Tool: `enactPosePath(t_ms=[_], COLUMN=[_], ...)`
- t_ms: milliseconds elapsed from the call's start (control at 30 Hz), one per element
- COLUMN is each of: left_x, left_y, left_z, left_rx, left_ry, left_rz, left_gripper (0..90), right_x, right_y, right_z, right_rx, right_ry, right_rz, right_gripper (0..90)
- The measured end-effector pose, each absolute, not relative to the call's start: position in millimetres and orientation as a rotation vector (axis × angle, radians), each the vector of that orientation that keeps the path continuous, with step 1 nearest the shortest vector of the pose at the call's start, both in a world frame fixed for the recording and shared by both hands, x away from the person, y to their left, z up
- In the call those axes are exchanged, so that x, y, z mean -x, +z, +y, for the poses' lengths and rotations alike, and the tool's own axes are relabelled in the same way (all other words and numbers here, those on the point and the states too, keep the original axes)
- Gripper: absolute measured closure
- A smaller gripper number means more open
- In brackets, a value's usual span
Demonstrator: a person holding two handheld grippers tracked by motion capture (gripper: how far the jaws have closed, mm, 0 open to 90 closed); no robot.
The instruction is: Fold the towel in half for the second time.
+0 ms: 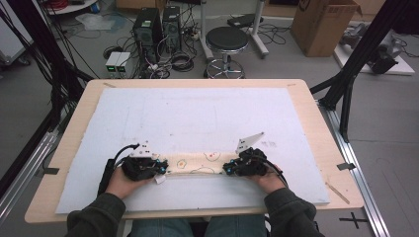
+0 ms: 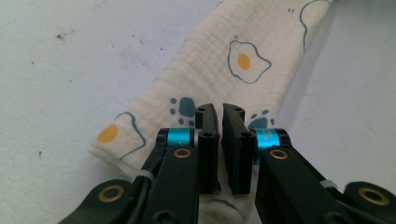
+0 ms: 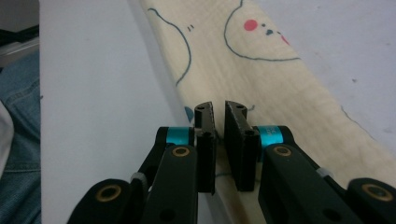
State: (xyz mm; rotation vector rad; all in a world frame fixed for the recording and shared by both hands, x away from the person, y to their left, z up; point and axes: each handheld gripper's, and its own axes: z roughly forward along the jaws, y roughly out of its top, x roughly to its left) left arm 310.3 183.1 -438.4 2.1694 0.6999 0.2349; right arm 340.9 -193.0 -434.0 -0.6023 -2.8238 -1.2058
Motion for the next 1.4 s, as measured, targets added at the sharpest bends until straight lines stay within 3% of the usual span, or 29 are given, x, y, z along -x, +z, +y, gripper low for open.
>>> enactPosePath(t_ms=[167,333,567,1167,1400], left_x=[-312.7,-319.9,-323.0,-318.4,-328.8], left_y=[-429.9,-424.3,-434.0,-437.9,-423.7], left_z=[188.3,196.5,199.2,202.2,221.5], left_rx=[-2.107,-2.078,-2.145,-2.167,-1.988], left_ry=[0.240,0.246,0.196,0.228,0.244], left_rz=[0.683,0.699,0.687,0.653,0.792], left_gripper=[74.8,65.6,56.1,52.5,49.5], right_x=[-344.7,-355.7,-353.7,-345.9,-355.8], right_y=[-425.3,-417.3,-428.9,-438.1,-424.3], right_z=[-195.7,-198.0,-205.7,-217.7,-224.5], right_rx=[0.599,0.654,0.652,0.614,0.761], right_ry=[-1.276,-1.326,-1.216,-1.266,-1.355], right_rz=[-2.820,-2.846,-2.914,-2.933,-2.832], right_gripper=[75.5,63.5,52.3,47.5,44.5])
